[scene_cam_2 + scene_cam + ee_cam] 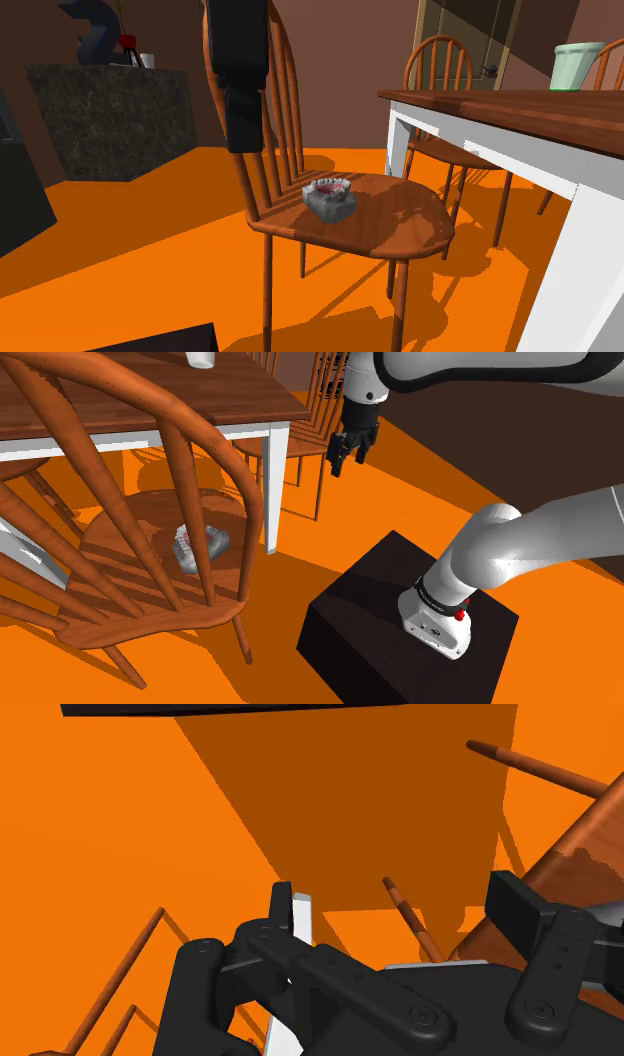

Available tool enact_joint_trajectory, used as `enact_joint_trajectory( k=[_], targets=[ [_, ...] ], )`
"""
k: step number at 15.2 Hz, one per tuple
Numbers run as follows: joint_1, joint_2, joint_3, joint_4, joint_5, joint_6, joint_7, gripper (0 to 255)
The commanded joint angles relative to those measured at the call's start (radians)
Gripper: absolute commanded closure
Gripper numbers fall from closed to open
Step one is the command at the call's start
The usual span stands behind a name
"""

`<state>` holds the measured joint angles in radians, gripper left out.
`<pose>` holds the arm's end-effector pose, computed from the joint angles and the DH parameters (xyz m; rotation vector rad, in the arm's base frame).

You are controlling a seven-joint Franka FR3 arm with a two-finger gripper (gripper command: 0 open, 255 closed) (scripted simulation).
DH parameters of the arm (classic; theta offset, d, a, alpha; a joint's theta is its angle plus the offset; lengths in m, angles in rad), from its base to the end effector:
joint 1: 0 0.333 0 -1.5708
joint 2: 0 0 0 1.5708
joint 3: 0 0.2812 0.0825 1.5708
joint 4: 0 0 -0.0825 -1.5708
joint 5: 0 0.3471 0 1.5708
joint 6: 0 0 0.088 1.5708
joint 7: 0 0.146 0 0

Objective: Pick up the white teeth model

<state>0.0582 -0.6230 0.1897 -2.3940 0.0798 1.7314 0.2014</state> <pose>0.3298 0.0972 0.4675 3.1002 -0.0090 -0.0615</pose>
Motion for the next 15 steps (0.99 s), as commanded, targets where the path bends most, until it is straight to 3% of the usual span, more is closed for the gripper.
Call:
enact_joint_trajectory(
  k=[1, 8, 15],
  targets=[
    [0.007, 0.053, 0.034, 0.015, 0.013, 0.043, 0.037, 0],
    [0.027, 0.258, 0.159, 0.108, 0.023, 0.171, 0.185, 0],
    [0.043, 0.503, 0.268, 0.260, -0.047, 0.264, 0.355, 0]
  ],
)
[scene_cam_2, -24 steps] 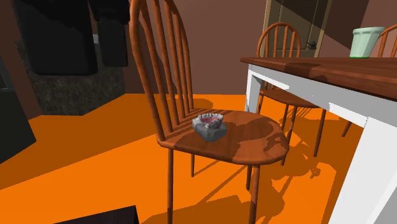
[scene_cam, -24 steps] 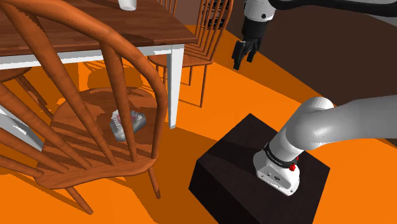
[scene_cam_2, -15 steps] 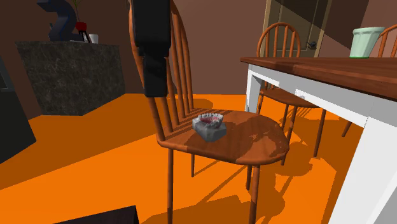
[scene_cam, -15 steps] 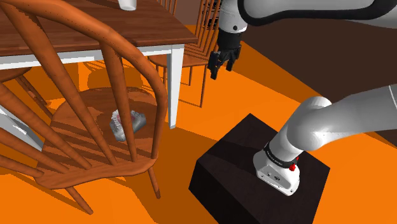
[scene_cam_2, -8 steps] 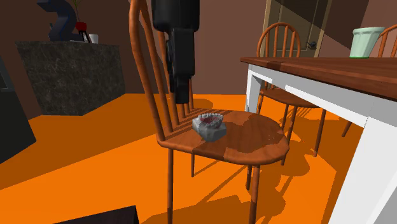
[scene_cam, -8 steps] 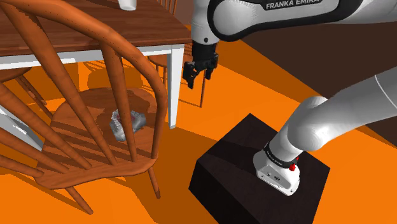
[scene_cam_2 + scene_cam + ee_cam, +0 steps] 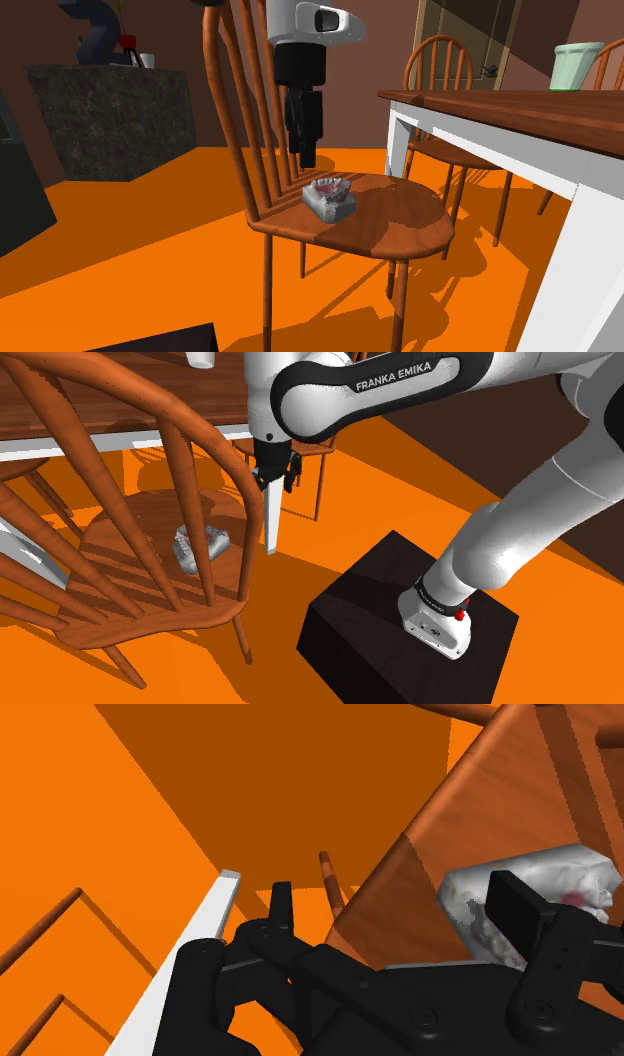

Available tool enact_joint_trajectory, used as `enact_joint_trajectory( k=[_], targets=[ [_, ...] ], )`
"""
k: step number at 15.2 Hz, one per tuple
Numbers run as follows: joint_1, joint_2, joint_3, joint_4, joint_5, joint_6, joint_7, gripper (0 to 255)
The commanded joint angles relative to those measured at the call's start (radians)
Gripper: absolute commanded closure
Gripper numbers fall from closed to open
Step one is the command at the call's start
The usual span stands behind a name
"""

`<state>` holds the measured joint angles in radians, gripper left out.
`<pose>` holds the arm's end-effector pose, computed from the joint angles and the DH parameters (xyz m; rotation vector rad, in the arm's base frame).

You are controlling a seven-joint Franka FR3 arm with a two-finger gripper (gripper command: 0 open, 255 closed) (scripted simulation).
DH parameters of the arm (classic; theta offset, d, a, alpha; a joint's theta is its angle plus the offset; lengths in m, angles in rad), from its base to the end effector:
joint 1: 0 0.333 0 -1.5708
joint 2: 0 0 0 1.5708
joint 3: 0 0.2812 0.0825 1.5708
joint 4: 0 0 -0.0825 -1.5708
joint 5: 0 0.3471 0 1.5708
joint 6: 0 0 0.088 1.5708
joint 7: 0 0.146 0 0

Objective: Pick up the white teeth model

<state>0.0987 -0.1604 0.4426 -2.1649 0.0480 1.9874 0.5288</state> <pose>0.4017 0.2494 0.3977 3.1040 -0.0213 -0.0227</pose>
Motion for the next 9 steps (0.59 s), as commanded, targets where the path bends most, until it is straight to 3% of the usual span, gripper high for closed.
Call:
enact_joint_trajectory(
  k=[1, 9],
  targets=[
    [0.007, 0.078, 0.028, 0.058, -0.033, 0.017, 0.054, 0],
    [0.091, 0.401, 0.076, 0.324, -0.209, 0.037, 0.261, 0]
  ],
)
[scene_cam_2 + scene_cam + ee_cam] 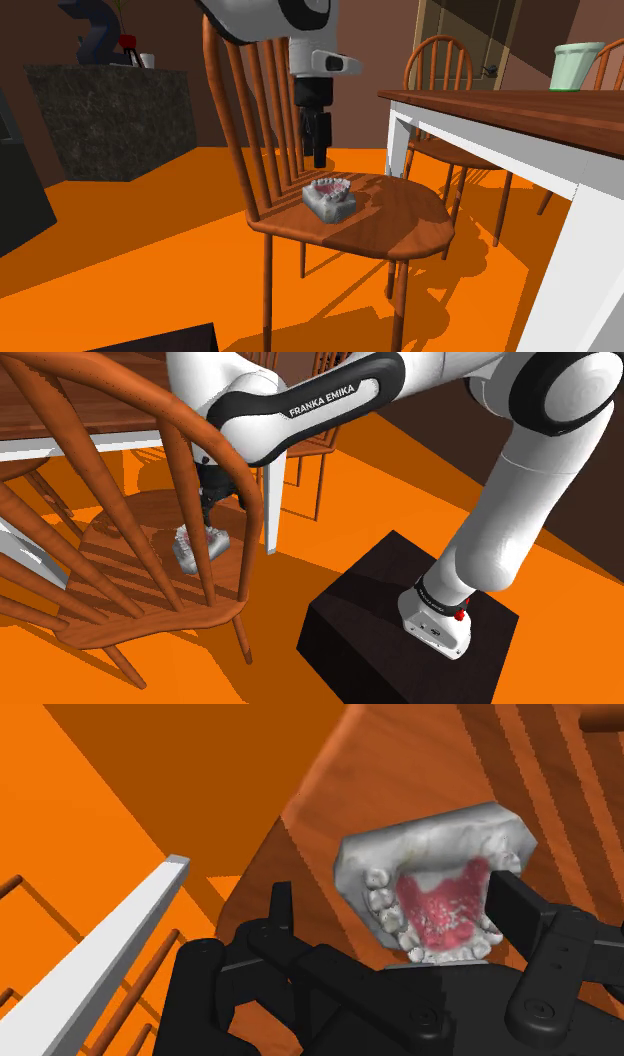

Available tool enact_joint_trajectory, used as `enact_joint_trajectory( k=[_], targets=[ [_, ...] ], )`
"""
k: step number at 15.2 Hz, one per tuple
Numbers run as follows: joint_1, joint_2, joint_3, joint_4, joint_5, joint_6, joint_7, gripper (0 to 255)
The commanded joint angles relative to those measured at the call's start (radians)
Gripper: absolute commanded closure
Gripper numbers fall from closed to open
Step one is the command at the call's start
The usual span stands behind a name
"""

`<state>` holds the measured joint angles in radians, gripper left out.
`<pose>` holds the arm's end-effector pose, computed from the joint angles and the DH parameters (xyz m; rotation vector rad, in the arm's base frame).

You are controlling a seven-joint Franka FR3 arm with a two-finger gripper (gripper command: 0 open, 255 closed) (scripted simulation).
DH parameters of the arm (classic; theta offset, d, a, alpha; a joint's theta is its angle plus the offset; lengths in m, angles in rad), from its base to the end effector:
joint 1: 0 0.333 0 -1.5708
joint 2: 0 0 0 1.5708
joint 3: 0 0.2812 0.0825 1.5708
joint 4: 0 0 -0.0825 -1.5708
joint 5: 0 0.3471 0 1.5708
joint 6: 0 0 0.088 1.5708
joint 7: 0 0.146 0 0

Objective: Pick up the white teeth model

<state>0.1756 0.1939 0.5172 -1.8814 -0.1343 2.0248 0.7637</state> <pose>0.4427 0.3420 0.3605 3.1081 -0.0271 -0.0011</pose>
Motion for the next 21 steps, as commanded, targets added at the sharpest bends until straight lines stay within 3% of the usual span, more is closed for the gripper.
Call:
enact_joint_trajectory(
  k=[1, 8, 17, 18, 21],
  targets=[
    [0.031, 0.088, 0.000, 0.081, -0.049, -0.005, 0.048, 0],
    [0.176, 0.374, -0.033, 0.412, -0.174, -0.071, 0.151, 0],
    [0.180, 0.411, -0.047, 0.365, -0.194, 0.009, 0.166, 0],
    [0.179, 0.408, -0.047, 0.361, -0.193, 0.011, 0.167, 255],
    [0.178, 0.406, -0.046, 0.358, -0.193, 0.012, 0.167, 255]
  ],
)
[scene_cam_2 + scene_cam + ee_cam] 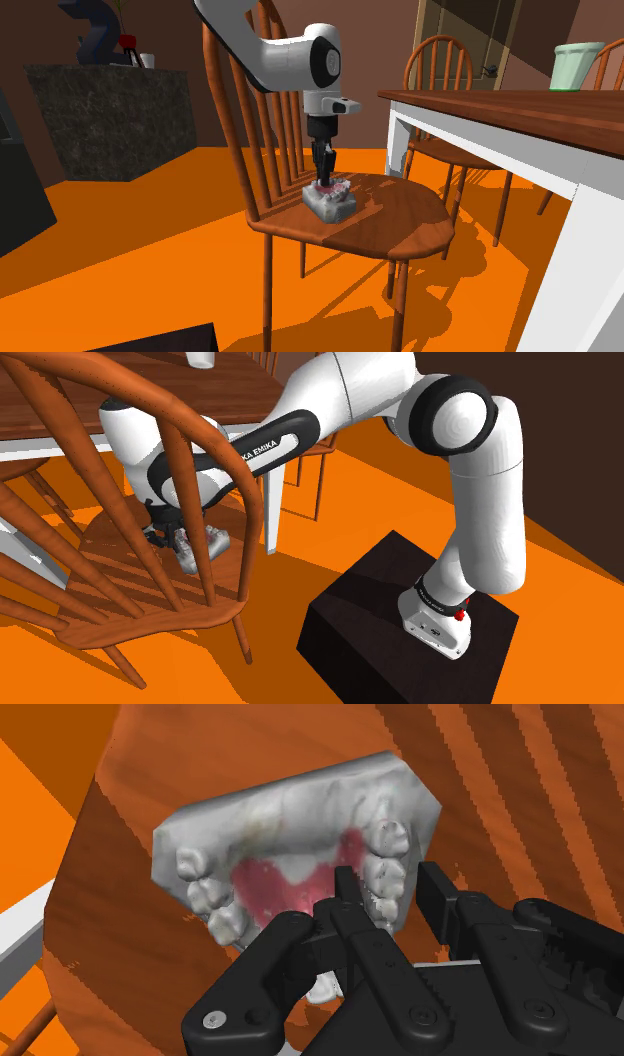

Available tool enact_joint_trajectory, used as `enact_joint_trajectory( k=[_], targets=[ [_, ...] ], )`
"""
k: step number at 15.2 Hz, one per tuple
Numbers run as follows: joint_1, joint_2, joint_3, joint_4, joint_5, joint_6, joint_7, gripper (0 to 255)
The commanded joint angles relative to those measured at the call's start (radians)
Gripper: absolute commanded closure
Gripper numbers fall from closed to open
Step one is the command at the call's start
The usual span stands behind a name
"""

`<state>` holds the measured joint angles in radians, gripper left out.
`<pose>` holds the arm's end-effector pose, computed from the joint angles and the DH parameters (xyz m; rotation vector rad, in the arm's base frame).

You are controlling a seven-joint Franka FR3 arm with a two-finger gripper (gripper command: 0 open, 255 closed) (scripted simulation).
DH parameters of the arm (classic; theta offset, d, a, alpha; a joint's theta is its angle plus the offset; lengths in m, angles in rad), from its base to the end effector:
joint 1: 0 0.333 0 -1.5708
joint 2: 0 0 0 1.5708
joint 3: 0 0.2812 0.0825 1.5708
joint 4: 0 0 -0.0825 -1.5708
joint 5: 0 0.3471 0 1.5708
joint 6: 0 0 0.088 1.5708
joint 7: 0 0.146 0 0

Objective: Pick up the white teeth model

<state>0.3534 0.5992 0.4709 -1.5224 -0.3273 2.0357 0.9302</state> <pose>0.4845 0.4282 0.2861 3.1102 -0.0385 0.0231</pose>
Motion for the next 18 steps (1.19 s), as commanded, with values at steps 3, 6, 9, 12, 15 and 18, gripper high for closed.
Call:
enact_joint_trajectory(
  k=[3, 6, 9, 12, 15, 18],
  targets=[
    [0.000, 0.001, 0.000, -0.001, 0.000, 0.000, 0.000, 255],
    [0.002, 0.005, -0.001, 0.006, -0.001, -0.002, 0.000, 255],
    [0.000, -0.011, 0.005, 0.023, 0.008, -0.033, -0.006, 255],
    [-0.001, -0.025, 0.010, 0.042, 0.016, -0.065, -0.012, 255],
    [-0.001, -0.038, 0.014, 0.063, 0.024, -0.098, -0.018, 255],
    [0.000, -0.049, 0.018, 0.087, 0.030, -0.131, -0.024, 255]
  ],
)
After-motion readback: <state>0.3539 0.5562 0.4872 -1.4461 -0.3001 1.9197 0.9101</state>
